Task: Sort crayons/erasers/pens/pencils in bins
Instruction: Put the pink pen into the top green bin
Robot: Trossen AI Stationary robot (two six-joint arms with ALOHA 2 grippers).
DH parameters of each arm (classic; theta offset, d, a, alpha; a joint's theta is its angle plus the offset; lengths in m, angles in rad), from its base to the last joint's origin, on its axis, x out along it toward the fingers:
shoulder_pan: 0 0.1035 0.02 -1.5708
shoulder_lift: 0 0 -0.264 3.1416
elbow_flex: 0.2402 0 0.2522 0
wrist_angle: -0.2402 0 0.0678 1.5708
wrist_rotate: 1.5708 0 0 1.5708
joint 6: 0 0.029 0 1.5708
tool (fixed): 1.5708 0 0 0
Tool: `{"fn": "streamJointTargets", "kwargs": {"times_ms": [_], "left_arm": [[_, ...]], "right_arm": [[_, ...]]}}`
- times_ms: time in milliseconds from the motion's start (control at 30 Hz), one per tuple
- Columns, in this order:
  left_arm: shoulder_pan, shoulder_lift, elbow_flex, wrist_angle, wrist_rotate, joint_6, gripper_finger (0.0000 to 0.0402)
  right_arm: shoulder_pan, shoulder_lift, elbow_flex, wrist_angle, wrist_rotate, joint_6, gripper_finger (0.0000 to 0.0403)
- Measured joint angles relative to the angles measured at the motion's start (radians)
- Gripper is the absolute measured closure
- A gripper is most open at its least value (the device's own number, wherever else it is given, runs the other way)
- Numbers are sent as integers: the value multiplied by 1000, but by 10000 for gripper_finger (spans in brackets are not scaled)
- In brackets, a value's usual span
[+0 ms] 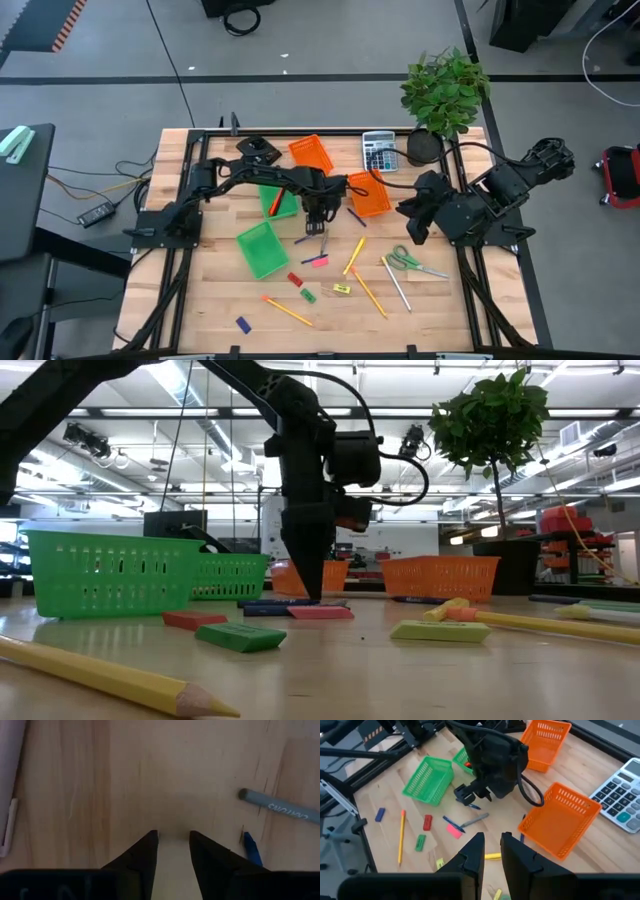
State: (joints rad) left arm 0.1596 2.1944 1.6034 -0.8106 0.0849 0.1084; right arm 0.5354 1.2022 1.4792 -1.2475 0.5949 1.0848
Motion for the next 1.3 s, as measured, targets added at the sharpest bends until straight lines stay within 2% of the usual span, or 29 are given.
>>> {"fn": "streamJointTargets", "kwargs": {"times_ms": [133, 300, 433, 533, 633, 833, 1133, 1300], "left_arm": [[-1, -15, 12, -12, -6, 16, 284], [17, -58, 88, -7, -46, 156, 291], [68, -54, 113, 101, -64, 229, 291], [114, -53, 96, 229, 17, 296, 288], [145, -31, 73, 270, 113, 385, 283], [165, 6, 72, 233, 135, 459, 270], [159, 71, 76, 206, 105, 474, 264], [152, 84, 78, 202, 106, 281, 272]], "right_arm": [[0, 0, 0, 0, 0, 8, 334], [0, 0, 0, -1, 0, -13, 334], [-1, 0, 0, 0, 3, -11, 334], [-1, 0, 0, 0, 3, -2, 334], [-1, 0, 0, 0, 3, 21, 334], [-1, 0, 0, 0, 3, 52, 334], [-1, 0, 0, 1, -1, 79, 334], [-1, 0, 0, 0, -1, 93, 334]]}}
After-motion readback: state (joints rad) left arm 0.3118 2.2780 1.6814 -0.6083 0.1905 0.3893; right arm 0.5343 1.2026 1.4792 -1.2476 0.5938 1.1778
